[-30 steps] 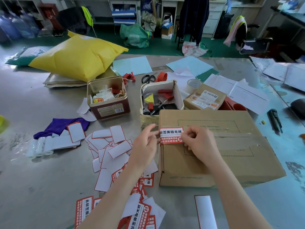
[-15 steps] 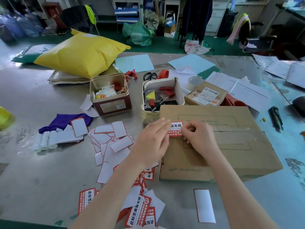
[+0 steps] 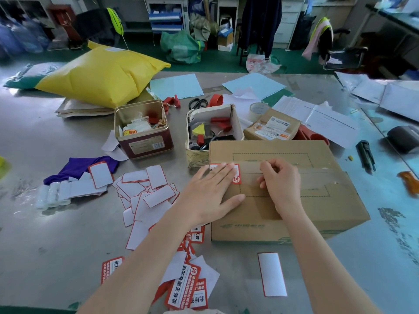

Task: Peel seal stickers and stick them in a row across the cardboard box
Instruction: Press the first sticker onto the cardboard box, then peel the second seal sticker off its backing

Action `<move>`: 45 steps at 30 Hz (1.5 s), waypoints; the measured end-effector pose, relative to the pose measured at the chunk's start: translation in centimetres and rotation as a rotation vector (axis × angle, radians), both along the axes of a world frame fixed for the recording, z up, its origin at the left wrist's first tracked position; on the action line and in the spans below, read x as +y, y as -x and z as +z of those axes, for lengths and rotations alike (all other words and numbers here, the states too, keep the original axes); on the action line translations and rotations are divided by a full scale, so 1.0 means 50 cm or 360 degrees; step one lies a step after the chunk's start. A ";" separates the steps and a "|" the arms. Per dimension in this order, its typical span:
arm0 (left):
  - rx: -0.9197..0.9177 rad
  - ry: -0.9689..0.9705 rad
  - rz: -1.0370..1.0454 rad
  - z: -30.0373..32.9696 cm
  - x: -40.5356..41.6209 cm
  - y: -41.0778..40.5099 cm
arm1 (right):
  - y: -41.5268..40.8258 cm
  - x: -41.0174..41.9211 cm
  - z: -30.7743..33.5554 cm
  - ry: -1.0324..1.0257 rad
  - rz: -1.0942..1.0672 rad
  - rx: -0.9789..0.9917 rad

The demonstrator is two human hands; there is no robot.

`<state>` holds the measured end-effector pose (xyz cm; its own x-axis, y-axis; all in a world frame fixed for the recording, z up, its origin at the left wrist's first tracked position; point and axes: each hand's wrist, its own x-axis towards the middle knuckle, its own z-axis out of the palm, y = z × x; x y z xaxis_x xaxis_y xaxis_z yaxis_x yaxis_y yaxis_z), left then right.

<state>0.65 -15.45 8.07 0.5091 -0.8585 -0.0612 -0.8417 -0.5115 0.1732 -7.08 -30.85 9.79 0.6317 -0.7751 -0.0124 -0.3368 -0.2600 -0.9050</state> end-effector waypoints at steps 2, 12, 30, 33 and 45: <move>0.0004 0.0003 -0.0022 0.002 -0.008 0.000 | 0.001 0.000 0.000 -0.0002 0.0012 0.0000; 0.0288 0.0250 -0.0112 0.000 0.027 -0.010 | 0.003 0.005 -0.006 0.0018 0.0026 -0.0011; 0.0977 0.1136 0.1398 -0.026 0.228 -0.086 | -0.122 0.251 0.001 0.0108 0.0848 0.0103; 0.1129 0.1078 0.1509 -0.058 0.256 -0.090 | -0.139 0.306 -0.025 0.0120 0.0970 0.0188; 0.1461 0.0327 0.1520 -0.183 0.253 -0.064 | -0.113 0.317 -0.228 -0.0270 0.0906 0.1065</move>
